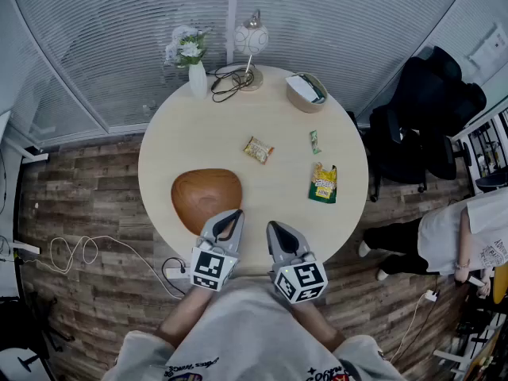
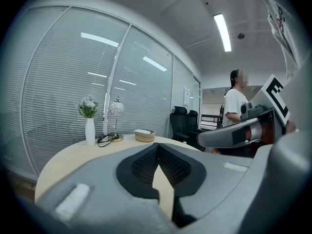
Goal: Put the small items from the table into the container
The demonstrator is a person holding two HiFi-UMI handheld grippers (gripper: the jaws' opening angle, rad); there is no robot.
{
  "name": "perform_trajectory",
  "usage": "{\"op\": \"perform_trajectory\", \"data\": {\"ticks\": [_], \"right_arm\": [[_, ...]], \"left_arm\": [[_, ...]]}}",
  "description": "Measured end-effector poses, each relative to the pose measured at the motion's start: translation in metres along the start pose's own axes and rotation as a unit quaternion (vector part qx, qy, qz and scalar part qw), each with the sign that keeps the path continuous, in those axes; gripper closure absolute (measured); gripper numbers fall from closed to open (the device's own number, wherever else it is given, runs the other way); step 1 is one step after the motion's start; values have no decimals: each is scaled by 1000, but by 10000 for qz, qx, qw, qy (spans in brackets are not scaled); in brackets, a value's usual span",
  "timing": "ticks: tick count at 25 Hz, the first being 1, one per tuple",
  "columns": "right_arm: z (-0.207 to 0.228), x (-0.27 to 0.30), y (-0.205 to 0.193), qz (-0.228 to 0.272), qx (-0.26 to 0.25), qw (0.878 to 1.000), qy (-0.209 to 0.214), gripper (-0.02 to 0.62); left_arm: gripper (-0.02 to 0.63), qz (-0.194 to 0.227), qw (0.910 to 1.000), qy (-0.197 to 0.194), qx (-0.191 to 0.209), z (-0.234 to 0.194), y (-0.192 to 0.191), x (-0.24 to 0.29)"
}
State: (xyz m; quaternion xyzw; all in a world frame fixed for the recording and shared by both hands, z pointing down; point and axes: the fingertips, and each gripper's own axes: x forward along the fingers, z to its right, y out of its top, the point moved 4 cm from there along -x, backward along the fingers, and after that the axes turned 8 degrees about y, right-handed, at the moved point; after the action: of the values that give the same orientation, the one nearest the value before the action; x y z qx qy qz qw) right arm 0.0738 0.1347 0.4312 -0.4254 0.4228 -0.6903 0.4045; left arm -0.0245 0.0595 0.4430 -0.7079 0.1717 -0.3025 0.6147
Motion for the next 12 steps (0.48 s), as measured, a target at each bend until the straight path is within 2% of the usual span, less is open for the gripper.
{"op": "perform_trajectory", "data": {"ticks": [3,8,12], "right_arm": [[5,-2,0,8,34,10000,12,594],[12,-4,9,379,-57,9991,195,592],[39,0,-3,250,-284,9992,125,592]], "left_arm": [[611,3,10000,23,-26,3,0,3],[611,-20,9997,-99,-228,8,-4,8],[611,11,9991,-199,-369,8,-8,7]]}}
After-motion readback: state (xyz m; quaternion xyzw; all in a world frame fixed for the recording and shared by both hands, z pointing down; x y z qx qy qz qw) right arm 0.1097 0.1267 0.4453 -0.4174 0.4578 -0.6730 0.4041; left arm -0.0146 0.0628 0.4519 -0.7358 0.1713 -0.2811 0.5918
